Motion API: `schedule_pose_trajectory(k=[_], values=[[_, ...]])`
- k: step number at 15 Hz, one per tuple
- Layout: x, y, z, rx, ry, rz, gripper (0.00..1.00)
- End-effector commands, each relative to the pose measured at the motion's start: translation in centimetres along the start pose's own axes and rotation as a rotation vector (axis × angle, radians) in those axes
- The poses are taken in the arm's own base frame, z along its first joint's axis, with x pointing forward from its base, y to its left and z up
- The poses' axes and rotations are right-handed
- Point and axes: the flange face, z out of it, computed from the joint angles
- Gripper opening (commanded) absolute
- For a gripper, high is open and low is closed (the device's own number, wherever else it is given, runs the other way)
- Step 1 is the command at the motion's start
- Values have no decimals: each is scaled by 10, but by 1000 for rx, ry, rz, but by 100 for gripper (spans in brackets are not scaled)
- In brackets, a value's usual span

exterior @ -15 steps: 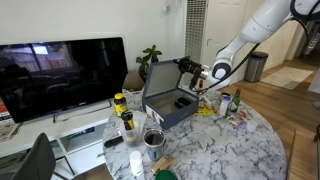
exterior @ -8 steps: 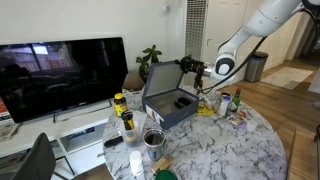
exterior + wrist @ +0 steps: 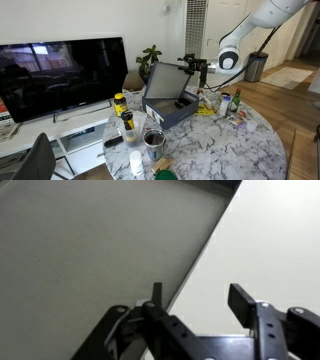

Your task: Pick up the blue box and put it a bit forward on the table, pick up the blue box lid and place it the right way up on the blue box

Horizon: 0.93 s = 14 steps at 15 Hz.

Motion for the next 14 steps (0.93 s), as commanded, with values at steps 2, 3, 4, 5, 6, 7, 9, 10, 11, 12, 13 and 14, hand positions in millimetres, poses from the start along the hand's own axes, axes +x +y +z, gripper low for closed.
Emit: schedule_pose_trajectory(k=[2,3,4,5,6,7,9,10,11,12,13,14], values=[[-8,-12,-16,-91,-47,11,100],[-9,-13,-18,-114,-56,18,100],[-10,-15,-20,-140,-65,24,100],[-11,-18,-23,-167,-77,31,100],[-11,-20,-25,-192,-89,38,100],[-13,-23,-28,-228,-107,50,100],[-17,-28,-33,-292,-138,73,100],[-20,-30,-36,-333,-156,93,100],[-23,-33,-39,-376,-167,109,100],[-25,-35,-42,-413,-179,123,100],[-26,-37,-45,-456,-183,134,100],[-28,-40,-46,-488,-193,149,100]])
